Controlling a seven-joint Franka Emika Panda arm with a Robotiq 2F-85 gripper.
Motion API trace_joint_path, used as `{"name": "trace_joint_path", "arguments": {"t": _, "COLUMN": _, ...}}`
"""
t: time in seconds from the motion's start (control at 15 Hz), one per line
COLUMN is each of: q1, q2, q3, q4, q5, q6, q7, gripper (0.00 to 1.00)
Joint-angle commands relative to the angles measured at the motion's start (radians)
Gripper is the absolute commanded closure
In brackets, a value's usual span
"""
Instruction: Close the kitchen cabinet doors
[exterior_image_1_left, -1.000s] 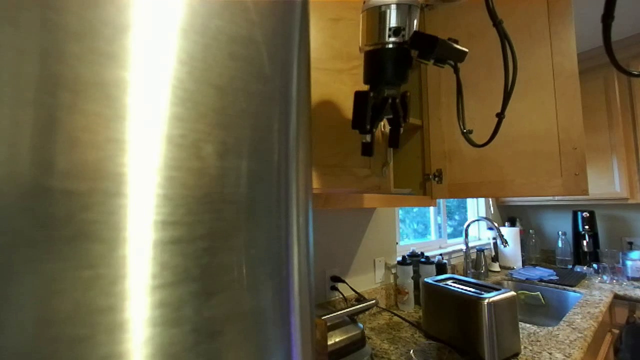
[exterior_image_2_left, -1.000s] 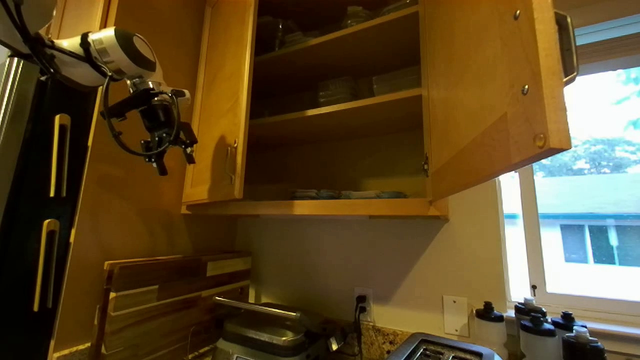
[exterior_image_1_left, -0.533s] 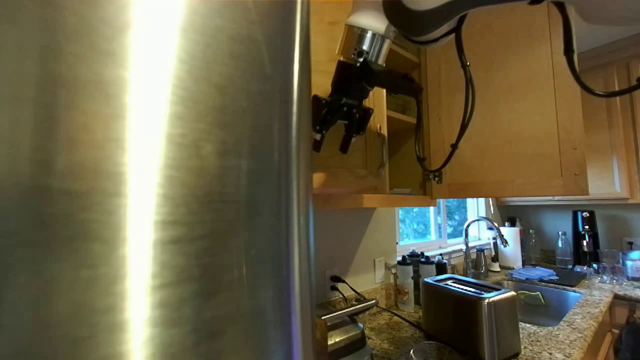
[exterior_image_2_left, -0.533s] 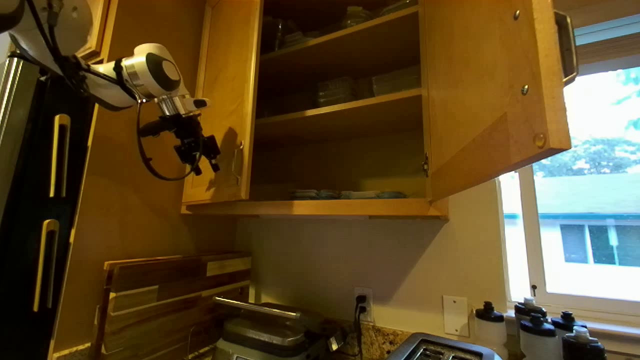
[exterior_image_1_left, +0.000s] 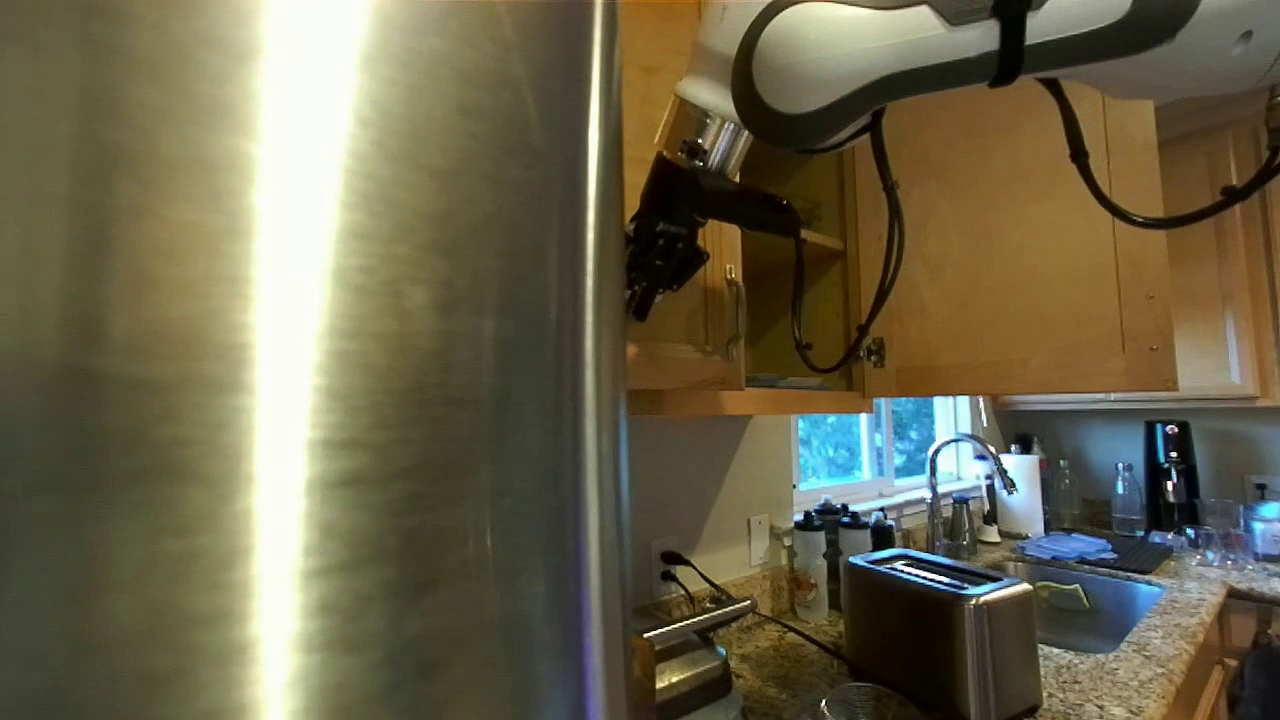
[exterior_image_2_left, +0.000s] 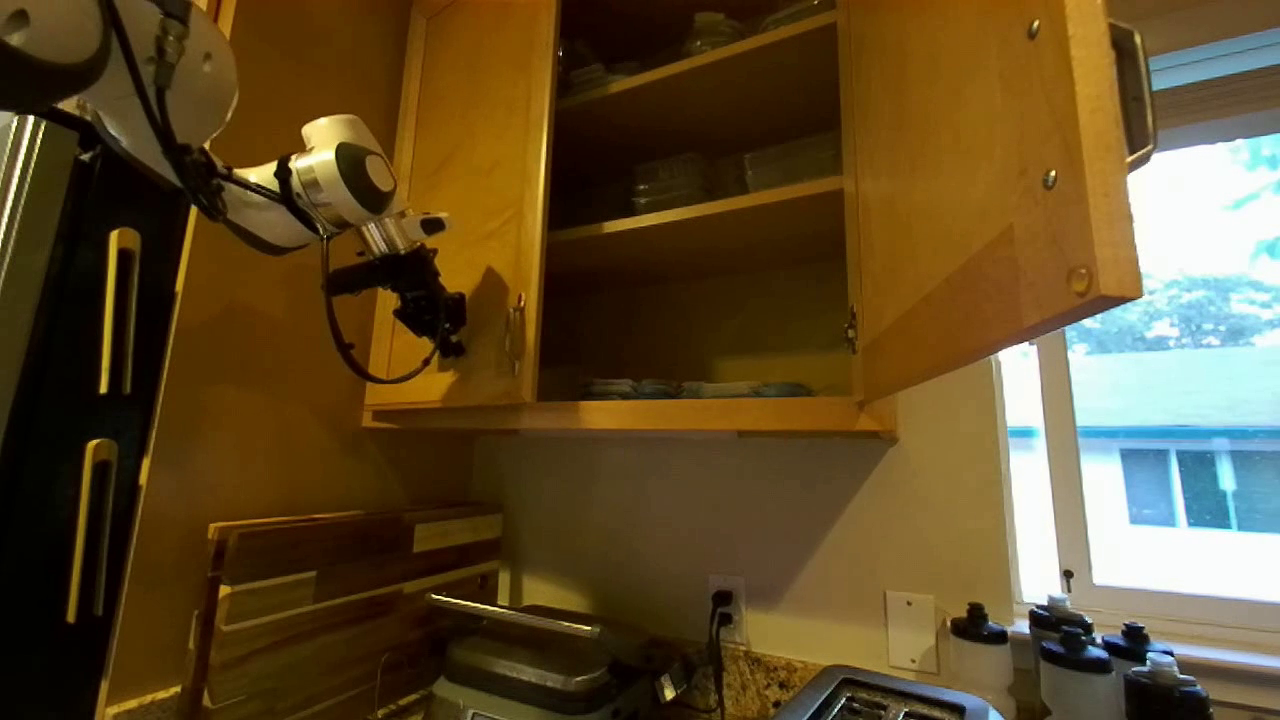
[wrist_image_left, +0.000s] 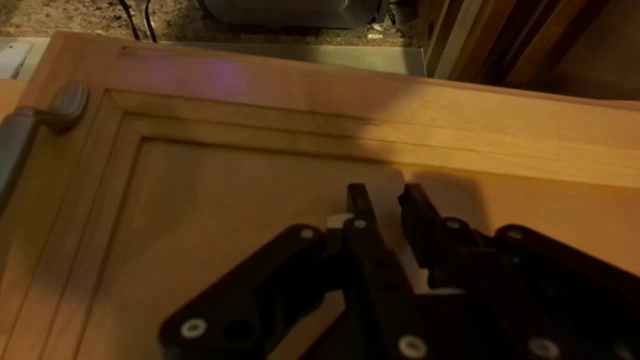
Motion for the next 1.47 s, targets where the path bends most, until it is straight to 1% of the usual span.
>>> {"name": "trace_joint_path", "arguments": {"t": 0.0, "q1": 0.008, "q2": -0.009, "q3": -0.009, "q4": -0.002, "q5": -0.016, "q6": 0.000, "q7": 0.008, "gripper": 0.56}}
{"name": "trace_joint_path", "arguments": {"t": 0.07, "q1": 0.017, "q2": -0.023, "q3": -0.009, "q4": -0.008, "q5": 0.015, "q6": -0.046, "q7": -0.011, "gripper": 0.60}}
{"name": "trace_joint_path", "arguments": {"t": 0.13, "q1": 0.027, "q2": -0.034, "q3": -0.011, "q4": -0.014, "q5": 0.051, "q6": -0.082, "q7": -0.032, "gripper": 0.60}}
{"name": "trace_joint_path", "arguments": {"t": 0.27, "q1": 0.054, "q2": -0.067, "q3": -0.021, "q4": -0.037, "q5": 0.169, "q6": -0.175, "q7": -0.092, "gripper": 0.49}}
{"name": "trace_joint_path", "arguments": {"t": 0.33, "q1": 0.065, "q2": -0.085, "q3": -0.025, "q4": -0.046, "q5": 0.227, "q6": -0.224, "q7": -0.118, "gripper": 0.42}}
{"name": "trace_joint_path", "arguments": {"t": 0.4, "q1": 0.072, "q2": -0.101, "q3": -0.026, "q4": -0.053, "q5": 0.271, "q6": -0.270, "q7": -0.133, "gripper": 0.36}}
{"name": "trace_joint_path", "arguments": {"t": 0.47, "q1": 0.076, "q2": -0.122, "q3": -0.026, "q4": -0.064, "q5": 0.304, "q6": -0.310, "q7": -0.143, "gripper": 0.29}}
{"name": "trace_joint_path", "arguments": {"t": 0.6, "q1": 0.076, "q2": -0.158, "q3": -0.025, "q4": -0.081, "q5": 0.338, "q6": -0.381, "q7": -0.138, "gripper": 0.17}}
{"name": "trace_joint_path", "arguments": {"t": 0.67, "q1": 0.074, "q2": -0.178, "q3": -0.024, "q4": -0.092, "q5": 0.344, "q6": -0.416, "q7": -0.136, "gripper": 0.10}}
{"name": "trace_joint_path", "arguments": {"t": 0.8, "q1": 0.066, "q2": -0.218, "q3": -0.021, "q4": -0.115, "q5": 0.334, "q6": -0.489, "q7": -0.128, "gripper": 0.00}}
{"name": "trace_joint_path", "arguments": {"t": 1.0, "q1": 0.050, "q2": -0.265, "q3": -0.032, "q4": -0.140, "q5": 0.323, "q6": -0.593, "q7": -0.123, "gripper": 0.00}}
{"name": "trace_joint_path", "arguments": {"t": 1.13, "q1": 0.035, "q2": -0.283, "q3": -0.055, "q4": -0.152, "q5": 0.324, "q6": -0.635, "q7": -0.133, "gripper": 0.00}}
{"name": "trace_joint_path", "arguments": {"t": 1.33, "q1": 0.003, "q2": -0.321, "q3": -0.088, "q4": -0.179, "q5": 0.326, "q6": -0.666, "q7": -0.099, "gripper": 0.00}}
{"name": "trace_joint_path", "arguments": {"t": 1.4, "q1": -0.008, "q2": -0.352, "q3": -0.096, "q4": -0.200, "q5": 0.336, "q6": -0.672, "q7": -0.076, "gripper": 0.00}}
